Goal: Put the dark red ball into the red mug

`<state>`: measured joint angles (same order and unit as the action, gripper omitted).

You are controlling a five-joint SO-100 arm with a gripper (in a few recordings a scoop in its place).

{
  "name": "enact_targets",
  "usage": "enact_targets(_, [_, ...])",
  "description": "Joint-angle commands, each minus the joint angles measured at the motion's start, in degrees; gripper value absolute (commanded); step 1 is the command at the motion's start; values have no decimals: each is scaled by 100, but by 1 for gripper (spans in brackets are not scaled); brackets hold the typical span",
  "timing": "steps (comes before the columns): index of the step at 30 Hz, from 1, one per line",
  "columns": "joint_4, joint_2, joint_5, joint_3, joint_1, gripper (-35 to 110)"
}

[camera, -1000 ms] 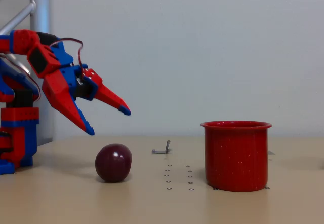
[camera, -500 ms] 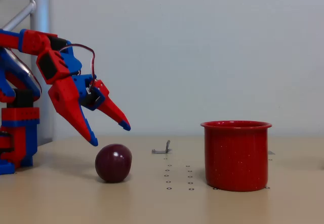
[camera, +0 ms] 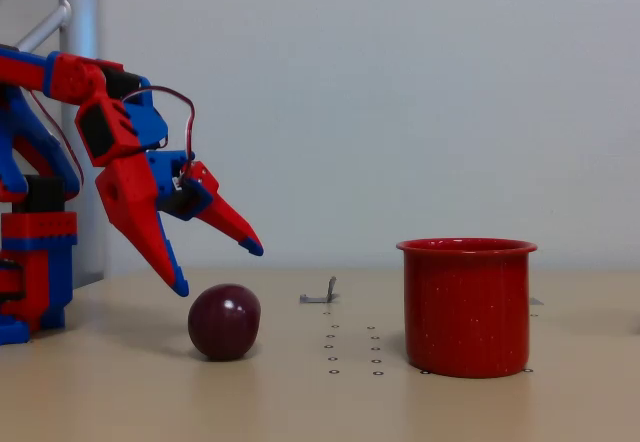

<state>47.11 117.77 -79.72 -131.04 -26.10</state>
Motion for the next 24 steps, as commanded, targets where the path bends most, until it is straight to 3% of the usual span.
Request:
enact_targets(1, [-105,-26,-193,501,-176,45])
enact_targets(13, [-237,-360,-826,422,-536,43])
enact_targets(24, [-659,-853,-677,404,-413,42])
